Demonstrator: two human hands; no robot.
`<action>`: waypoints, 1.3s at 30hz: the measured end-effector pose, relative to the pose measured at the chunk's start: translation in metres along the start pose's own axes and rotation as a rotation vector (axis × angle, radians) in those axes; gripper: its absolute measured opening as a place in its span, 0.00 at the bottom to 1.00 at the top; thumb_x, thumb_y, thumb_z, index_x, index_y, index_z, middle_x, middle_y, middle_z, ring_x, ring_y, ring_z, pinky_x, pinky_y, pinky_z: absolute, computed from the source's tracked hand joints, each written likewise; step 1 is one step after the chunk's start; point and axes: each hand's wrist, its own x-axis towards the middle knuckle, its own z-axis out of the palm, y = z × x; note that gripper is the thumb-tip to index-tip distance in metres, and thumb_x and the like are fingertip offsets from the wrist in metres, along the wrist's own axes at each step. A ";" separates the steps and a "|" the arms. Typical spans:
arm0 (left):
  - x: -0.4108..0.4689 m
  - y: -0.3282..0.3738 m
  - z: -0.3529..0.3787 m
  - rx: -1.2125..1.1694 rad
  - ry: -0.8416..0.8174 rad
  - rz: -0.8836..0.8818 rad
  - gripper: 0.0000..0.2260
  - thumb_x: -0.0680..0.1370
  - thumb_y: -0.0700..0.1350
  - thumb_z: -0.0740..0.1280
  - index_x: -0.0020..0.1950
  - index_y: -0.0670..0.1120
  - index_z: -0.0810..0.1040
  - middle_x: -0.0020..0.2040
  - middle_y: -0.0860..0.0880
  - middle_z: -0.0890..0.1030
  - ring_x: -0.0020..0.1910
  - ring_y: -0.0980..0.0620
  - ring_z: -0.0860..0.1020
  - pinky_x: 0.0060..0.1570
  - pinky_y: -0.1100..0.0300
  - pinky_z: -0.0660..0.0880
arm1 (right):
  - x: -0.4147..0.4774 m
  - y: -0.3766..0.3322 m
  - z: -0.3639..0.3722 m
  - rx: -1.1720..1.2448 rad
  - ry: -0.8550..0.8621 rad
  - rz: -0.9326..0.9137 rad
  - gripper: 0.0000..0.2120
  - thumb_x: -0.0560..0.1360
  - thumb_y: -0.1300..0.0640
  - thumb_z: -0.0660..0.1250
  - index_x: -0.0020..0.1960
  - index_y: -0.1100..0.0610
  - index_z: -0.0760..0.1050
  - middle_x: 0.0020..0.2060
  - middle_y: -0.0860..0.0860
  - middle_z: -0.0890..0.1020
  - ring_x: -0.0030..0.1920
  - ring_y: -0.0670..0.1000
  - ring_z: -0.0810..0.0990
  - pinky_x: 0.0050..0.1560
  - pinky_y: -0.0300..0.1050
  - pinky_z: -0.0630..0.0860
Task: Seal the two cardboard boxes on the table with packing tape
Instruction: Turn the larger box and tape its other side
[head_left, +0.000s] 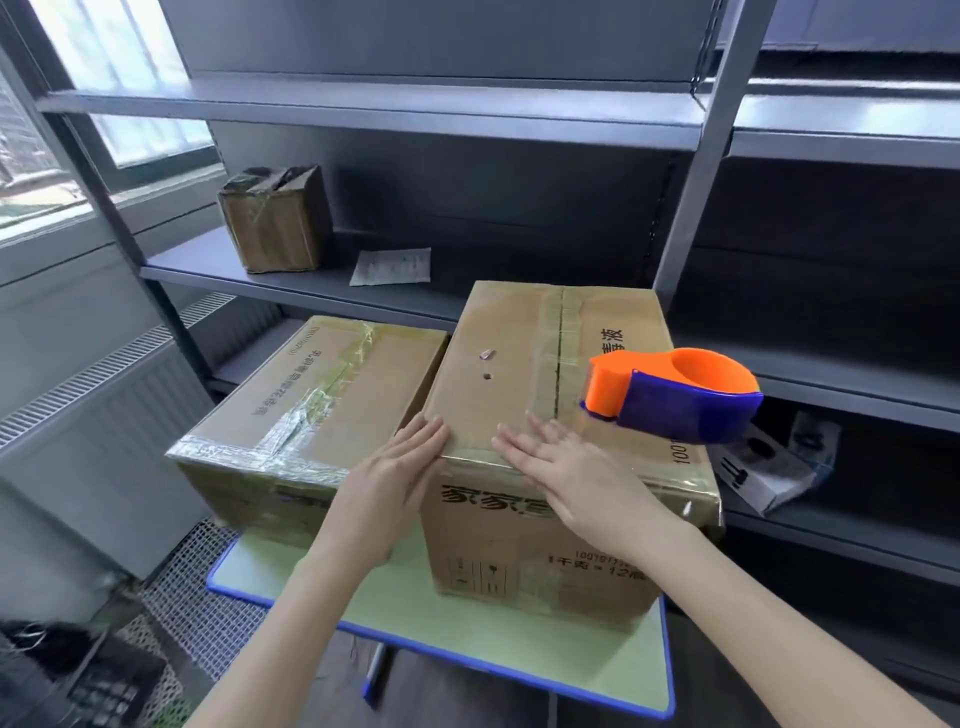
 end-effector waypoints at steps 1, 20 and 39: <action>-0.001 -0.005 -0.001 -0.052 0.010 -0.053 0.18 0.78 0.45 0.65 0.68 0.45 0.72 0.66 0.57 0.70 0.69 0.58 0.66 0.68 0.62 0.64 | 0.003 -0.002 0.000 -0.001 -0.010 0.001 0.25 0.82 0.57 0.52 0.76 0.48 0.49 0.75 0.42 0.50 0.75 0.46 0.42 0.73 0.38 0.39; -0.008 -0.019 -0.001 -0.103 0.037 -0.091 0.12 0.77 0.40 0.64 0.34 0.45 0.70 0.24 0.56 0.65 0.24 0.55 0.65 0.28 0.62 0.60 | 0.071 -0.052 0.023 -0.019 0.159 -0.076 0.18 0.75 0.61 0.66 0.64 0.59 0.75 0.63 0.52 0.76 0.64 0.54 0.75 0.62 0.50 0.73; 0.001 -0.012 -0.003 0.119 0.218 0.104 0.12 0.71 0.46 0.72 0.51 0.42 0.77 0.50 0.48 0.78 0.50 0.50 0.74 0.49 0.57 0.71 | 0.048 -0.018 0.005 -0.043 -0.073 -0.085 0.27 0.82 0.53 0.52 0.76 0.57 0.43 0.76 0.49 0.47 0.75 0.46 0.44 0.71 0.34 0.37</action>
